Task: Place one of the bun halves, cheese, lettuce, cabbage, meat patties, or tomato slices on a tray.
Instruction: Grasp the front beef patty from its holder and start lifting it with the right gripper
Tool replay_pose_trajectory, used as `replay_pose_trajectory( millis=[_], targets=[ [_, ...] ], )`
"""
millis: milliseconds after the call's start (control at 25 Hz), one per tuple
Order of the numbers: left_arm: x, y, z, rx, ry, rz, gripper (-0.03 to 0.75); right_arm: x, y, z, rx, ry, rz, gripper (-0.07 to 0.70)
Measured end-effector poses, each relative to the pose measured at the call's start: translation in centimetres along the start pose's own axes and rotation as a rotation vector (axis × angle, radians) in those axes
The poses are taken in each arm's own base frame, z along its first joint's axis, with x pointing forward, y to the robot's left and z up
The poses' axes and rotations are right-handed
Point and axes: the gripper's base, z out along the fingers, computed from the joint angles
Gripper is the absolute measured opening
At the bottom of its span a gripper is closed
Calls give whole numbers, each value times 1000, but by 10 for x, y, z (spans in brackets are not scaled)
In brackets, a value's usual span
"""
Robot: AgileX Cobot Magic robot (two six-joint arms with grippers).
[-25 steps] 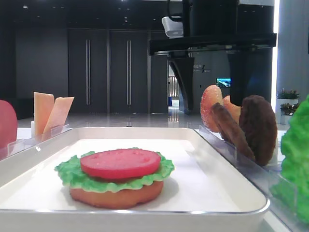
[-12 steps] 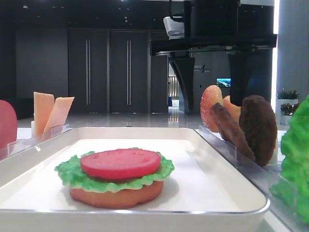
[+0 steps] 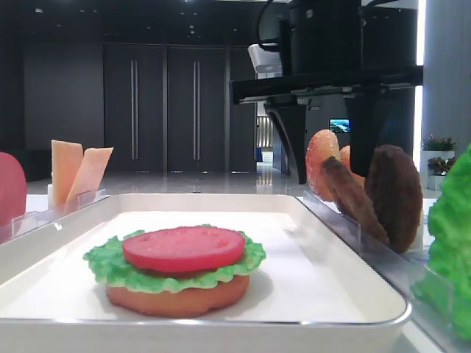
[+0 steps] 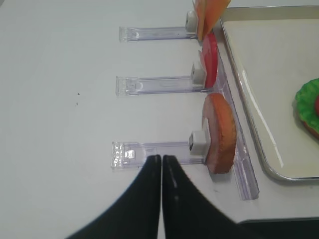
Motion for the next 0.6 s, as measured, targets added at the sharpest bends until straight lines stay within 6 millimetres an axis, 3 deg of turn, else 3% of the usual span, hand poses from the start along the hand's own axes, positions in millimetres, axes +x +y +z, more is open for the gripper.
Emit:
replay_pose_trajectory(
  millis=[520,600],
  targets=[
    [0,0,0,0,0,0,-1,-4,-17,1,88,8,-5,117],
    [0,0,0,0,0,0,-1,-4,-18,1,97,12,-7,112]
  ],
)
